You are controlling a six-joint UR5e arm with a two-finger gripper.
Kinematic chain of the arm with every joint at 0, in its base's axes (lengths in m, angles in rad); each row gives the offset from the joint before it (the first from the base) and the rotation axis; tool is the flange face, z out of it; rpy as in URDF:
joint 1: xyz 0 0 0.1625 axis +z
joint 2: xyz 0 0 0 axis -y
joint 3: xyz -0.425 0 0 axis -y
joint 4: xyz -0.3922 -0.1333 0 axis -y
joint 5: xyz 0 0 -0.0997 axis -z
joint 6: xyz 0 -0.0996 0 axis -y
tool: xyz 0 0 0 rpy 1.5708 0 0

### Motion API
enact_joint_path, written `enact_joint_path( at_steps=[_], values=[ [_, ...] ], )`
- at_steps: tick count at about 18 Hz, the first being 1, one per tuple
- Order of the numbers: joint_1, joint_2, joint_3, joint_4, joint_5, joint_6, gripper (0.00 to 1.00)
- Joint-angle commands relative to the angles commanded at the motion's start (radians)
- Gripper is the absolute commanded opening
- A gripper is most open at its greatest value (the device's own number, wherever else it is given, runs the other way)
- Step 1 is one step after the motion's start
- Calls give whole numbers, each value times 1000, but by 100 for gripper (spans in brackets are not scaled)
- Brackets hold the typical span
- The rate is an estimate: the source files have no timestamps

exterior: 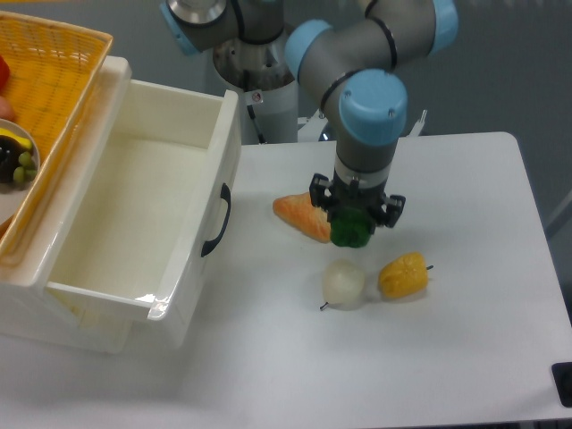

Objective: Place the green pepper in the upper white drawer
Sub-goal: 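Close the gripper on the green pepper and lift it, then carry the green pepper up and over toward the open white drawer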

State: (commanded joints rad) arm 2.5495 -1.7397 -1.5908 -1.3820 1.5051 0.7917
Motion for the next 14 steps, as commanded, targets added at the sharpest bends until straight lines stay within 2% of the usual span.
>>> enact_joint_path(
  at_steps=[3,7,14],
  values=[
    [-12,48,21,-49,-38,-76,30],
    [-49,107,23,-55,-120,-241,30],
    [-63,175,54,-63,-181,-324,30]
  ],
)
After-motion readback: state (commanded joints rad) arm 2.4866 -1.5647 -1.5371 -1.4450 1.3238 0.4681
